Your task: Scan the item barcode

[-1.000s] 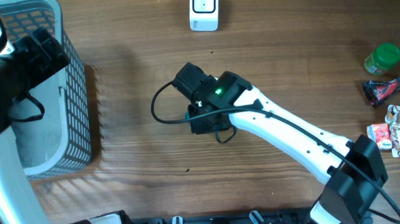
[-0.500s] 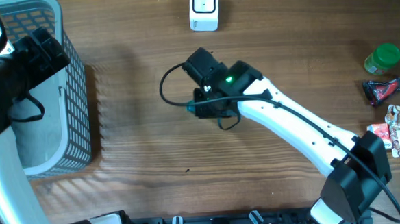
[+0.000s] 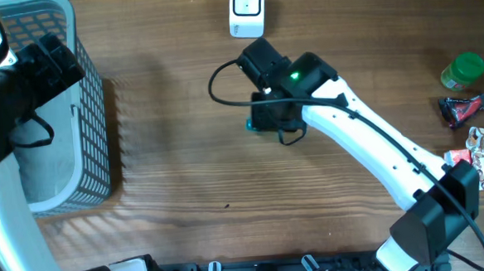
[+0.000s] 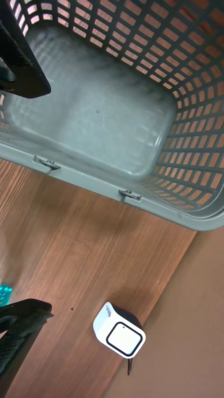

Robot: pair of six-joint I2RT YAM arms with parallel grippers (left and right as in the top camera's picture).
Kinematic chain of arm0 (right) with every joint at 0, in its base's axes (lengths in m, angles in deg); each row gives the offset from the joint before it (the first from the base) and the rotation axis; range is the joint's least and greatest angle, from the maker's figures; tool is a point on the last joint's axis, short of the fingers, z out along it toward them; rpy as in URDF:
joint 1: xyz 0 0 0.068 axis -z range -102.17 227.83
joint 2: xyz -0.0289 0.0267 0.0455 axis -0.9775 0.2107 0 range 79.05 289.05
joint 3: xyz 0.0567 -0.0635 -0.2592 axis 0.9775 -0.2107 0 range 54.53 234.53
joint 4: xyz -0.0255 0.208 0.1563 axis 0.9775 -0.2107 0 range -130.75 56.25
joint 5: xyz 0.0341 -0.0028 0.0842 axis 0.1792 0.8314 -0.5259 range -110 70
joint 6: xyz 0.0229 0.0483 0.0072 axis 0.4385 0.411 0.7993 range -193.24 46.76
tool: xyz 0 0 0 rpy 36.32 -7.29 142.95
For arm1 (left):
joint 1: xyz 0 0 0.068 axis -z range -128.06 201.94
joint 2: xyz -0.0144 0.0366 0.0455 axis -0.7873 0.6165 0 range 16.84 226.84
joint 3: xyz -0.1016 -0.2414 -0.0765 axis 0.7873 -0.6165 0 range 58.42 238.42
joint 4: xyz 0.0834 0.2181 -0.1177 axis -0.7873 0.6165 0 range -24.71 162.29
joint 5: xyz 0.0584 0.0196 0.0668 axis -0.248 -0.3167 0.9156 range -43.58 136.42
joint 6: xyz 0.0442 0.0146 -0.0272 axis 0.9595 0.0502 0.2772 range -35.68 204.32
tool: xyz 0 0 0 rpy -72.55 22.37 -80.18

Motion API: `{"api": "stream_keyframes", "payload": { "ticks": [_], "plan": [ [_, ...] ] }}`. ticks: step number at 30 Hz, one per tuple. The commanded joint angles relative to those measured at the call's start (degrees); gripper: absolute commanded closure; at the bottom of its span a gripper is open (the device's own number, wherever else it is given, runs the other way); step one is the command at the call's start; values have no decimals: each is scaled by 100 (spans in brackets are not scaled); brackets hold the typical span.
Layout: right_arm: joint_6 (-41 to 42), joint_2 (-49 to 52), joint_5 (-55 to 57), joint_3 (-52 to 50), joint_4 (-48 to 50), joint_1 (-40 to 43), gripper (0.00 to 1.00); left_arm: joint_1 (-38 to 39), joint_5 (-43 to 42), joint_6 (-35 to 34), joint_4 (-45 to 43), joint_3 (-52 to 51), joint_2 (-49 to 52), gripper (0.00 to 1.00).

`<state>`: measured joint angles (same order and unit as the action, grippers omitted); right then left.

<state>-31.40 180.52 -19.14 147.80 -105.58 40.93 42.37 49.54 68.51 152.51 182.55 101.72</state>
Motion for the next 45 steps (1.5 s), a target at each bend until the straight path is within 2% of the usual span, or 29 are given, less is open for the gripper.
{"api": "stream_keyframes", "payload": {
  "ticks": [1,8,15,16,17,18,20,21,24,28,30,37,45],
  "plan": [
    [328,-140,164,214,-411,129,67,-46,-28,-7,-9,48,4,0],
    [334,-140,153,212,-645,157,60,-46,-26,-7,-9,48,4,0],
    [339,-140,-98,192,-566,157,60,-46,-26,-9,-9,48,4,0],
    [332,-140,-96,192,-540,157,56,-46,-28,-7,-9,48,4,0],
    [332,-140,-96,192,-535,157,45,-46,-28,-7,-9,48,4,0],
    [332,-140,-96,192,-535,157,39,-46,-26,-7,-9,48,4,0],
    [332,-140,-96,192,-535,157,30,-46,-28,-7,-9,48,4,0],
    [330,-140,-92,192,-535,157,20,-46,-26,-7,-9,48,4,0],
    [323,-140,35,192,-527,160,0,-46,-26,-7,-9,48,4,0],
    [295,-140,225,192,-518,157,0,-46,-26,-7,-9,48,4,0],
    [-146,-107,802,109,-343,151,0,-46,-26,-7,-9,48,4,0],
    [-732,35,660,-514,391,153,0,-46,-28,-7,-9,48,4,0],
    [-940,35,551,-852,542,153,0,-46,-28,-7,-9,48,4,0]
  ]
}}
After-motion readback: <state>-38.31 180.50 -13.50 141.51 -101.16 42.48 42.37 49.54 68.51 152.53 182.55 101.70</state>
